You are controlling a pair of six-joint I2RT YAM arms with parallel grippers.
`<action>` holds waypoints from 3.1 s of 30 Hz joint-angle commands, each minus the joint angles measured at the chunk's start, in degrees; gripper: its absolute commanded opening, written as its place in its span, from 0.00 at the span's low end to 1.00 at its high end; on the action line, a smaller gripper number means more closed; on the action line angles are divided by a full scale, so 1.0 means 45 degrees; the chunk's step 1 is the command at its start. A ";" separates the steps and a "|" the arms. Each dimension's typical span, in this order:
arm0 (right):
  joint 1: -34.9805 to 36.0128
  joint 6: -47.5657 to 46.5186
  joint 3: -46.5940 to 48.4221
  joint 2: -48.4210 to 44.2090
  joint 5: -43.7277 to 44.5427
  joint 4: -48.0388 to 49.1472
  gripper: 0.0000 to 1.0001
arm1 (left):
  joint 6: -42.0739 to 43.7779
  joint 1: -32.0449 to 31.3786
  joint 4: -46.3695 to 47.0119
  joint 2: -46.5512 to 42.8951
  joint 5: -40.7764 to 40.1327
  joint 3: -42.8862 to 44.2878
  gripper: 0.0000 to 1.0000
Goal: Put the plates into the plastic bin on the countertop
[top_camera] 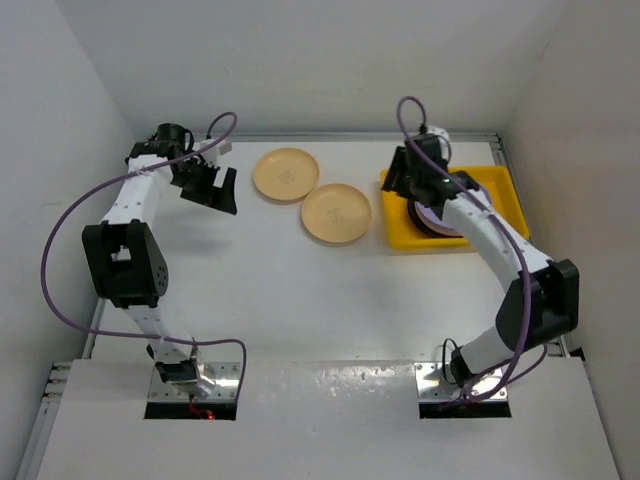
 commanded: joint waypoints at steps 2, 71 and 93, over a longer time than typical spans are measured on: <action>0.1741 0.3590 -0.0527 0.1759 0.0019 0.0612 0.64 | -0.0025 0.0116 0.0034 -0.0613 0.0338 0.0155 1.00; -0.7007 -0.0136 0.0959 0.2879 -0.1756 -0.0444 0.65 | -0.0142 0.0702 0.0695 -0.0362 0.0787 -0.0196 1.00; -0.5192 -0.1798 -0.0447 -0.1982 -0.0290 -0.1655 0.84 | -0.5418 -0.2480 0.5620 0.9660 -0.5169 0.8360 0.39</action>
